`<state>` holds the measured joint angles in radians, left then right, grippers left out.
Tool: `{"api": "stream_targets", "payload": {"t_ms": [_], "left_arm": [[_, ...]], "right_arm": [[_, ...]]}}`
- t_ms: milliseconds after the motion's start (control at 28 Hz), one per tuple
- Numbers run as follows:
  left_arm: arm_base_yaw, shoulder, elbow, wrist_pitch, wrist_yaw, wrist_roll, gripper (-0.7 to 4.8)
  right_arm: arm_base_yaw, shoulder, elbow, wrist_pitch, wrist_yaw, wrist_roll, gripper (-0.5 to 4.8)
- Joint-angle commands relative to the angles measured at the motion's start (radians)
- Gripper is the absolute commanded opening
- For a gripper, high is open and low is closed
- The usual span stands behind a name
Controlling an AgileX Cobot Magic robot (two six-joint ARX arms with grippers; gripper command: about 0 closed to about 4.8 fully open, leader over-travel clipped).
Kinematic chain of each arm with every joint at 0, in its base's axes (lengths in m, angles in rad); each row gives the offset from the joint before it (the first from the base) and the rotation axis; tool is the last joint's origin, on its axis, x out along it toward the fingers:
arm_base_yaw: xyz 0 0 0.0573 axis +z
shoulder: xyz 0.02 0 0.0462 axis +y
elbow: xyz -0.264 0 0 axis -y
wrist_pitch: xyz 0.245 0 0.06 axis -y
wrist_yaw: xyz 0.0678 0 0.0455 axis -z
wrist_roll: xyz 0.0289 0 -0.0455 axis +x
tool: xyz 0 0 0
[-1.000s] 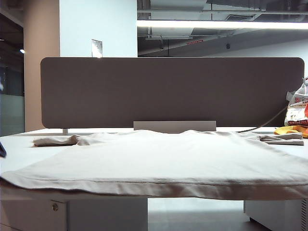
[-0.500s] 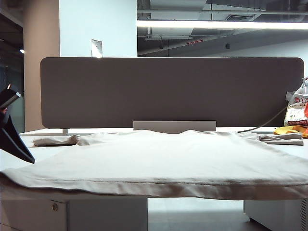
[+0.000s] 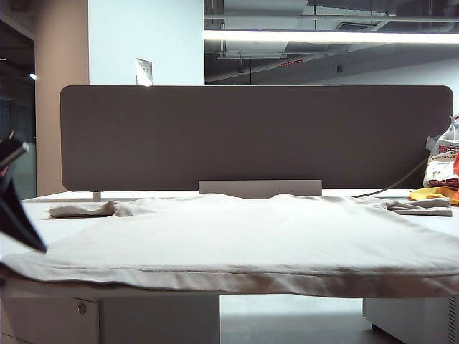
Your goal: Fold the bottom side of the T-shirt horizontally towards the center, about one-third of the way, then fold the sleeve back towards the center, creating a straight line along the edge of the T-shirt, and finally fold the bottom of the T-shirt up towards the top, creating a neat rectangle.
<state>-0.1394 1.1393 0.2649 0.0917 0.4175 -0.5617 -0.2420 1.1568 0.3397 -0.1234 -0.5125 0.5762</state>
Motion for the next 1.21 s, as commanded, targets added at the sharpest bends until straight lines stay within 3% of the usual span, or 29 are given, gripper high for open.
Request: {"api": "stream_targets", "payload": {"t_ms": [36,143,250,286,357,393,464,500,572,750,1000,1215], "left_arm": [[0.002,0.003,0.0,-0.018,-0.003,0.004,2.41],[0.002,0.003,0.0,-0.019,-0.001,0.004,2.41],[0.002,0.003,0.0,-0.022,-0.001,0.004,2.41],[0.002,0.003,0.0,-0.023,-0.002,0.005,2.39],[0.002,0.003,0.0,-0.023,-0.001,0.005,1.92],[0.002,0.003,0.0,-0.023,-0.001,0.014,1.25],[0.002,0.003,0.0,-0.023,-0.001,0.038,0.47],[0.002,0.003,0.0,-0.023,-0.002,0.039,0.39],[0.002,0.003,0.0,-0.023,0.0,0.041,-0.06],[0.002,0.002,0.011,0.03,0.081,0.061,-0.06],[0.002,0.002,0.145,-0.046,0.093,0.107,-0.06],[0.002,0.005,0.253,-0.101,0.047,0.138,-0.06]], "right_arm": [[0.029,0.027,-0.001,0.031,-0.006,-0.001,2.69],[0.05,0.069,-0.001,0.059,-0.005,-0.001,2.68],[0.055,0.116,-0.001,0.099,-0.01,0.0,1.54],[0.055,0.121,-0.001,0.105,-0.01,0.0,1.45],[0.055,0.125,-0.001,0.112,-0.01,-0.001,1.02],[0.055,0.125,-0.001,0.122,-0.01,-0.001,0.55],[0.055,0.125,-0.001,0.132,-0.016,-0.001,0.13],[0.055,0.125,-0.001,0.134,-0.022,-0.003,0.04],[0.055,0.125,-0.001,0.139,-0.046,-0.008,-0.02],[0.055,0.118,0.004,0.222,-0.198,0.002,-0.03],[0.055,0.109,0.09,0.224,-0.272,0.036,-0.03],[0.055,0.111,0.193,0.221,-0.271,0.083,-0.03]]}}
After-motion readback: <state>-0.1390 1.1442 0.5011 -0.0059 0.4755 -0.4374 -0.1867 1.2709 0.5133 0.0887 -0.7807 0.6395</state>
